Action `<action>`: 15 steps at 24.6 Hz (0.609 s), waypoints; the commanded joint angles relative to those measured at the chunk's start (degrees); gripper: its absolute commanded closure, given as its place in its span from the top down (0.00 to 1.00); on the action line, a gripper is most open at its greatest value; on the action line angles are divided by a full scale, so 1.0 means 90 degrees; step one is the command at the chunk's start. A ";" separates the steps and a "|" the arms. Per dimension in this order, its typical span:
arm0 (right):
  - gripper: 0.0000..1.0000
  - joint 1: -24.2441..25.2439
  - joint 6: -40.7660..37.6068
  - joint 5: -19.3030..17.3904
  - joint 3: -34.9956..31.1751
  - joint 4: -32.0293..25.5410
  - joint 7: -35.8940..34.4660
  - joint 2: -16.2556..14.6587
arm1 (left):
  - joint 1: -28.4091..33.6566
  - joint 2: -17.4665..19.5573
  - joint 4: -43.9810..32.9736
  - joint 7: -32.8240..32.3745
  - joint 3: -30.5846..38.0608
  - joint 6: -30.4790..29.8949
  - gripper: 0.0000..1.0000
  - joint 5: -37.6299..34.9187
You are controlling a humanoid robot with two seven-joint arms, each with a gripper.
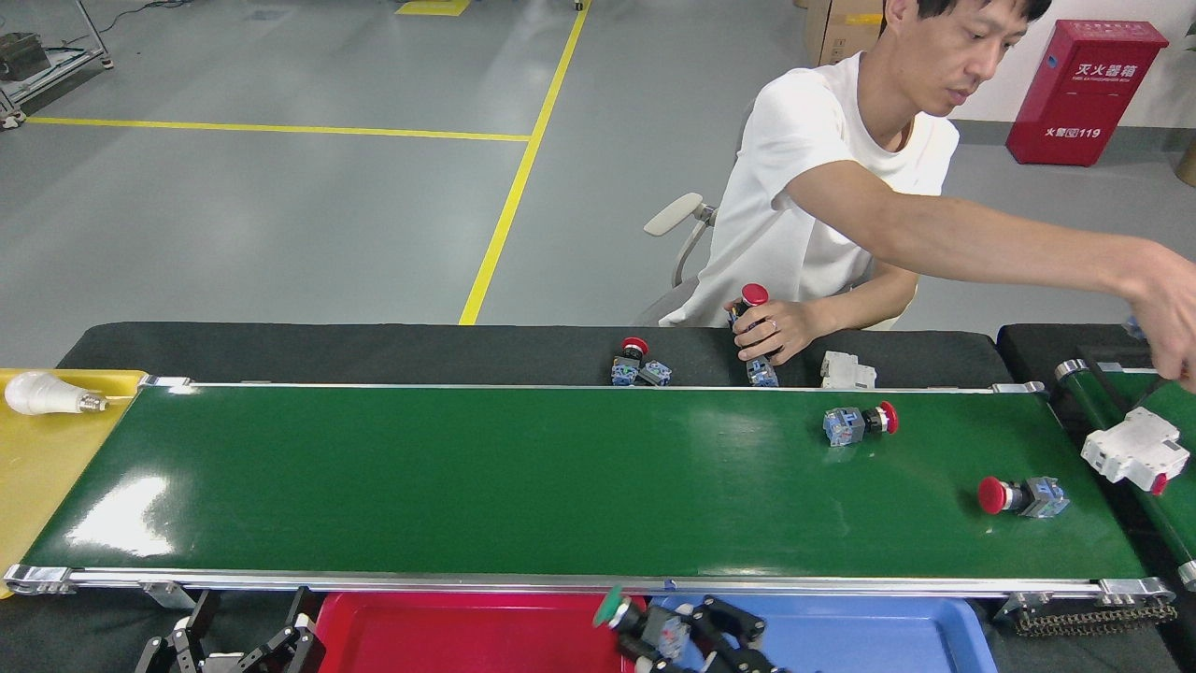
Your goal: Pick switch part from conveyor to tray
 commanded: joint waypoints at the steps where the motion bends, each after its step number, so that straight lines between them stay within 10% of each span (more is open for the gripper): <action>1: 1.00 -0.0089 0.0270 0.0086 0.0152 -0.0018 0.0021 0.0065 | -0.0008 0.0038 -0.0087 0.0061 -0.0094 -0.0043 1.00 -0.0012; 8: 0.99 -0.0275 0.0358 0.0086 -0.0063 -0.0096 0.0050 0.0055 | 0.0002 -0.0011 -0.0087 0.0061 -0.0064 -0.0033 1.00 -0.0012; 15: 0.98 -0.0461 0.1794 0.0086 -0.2016 -0.0516 -0.0019 0.0153 | 0.0002 -0.0021 -0.0087 0.0061 -0.0045 -0.0033 1.00 -0.0012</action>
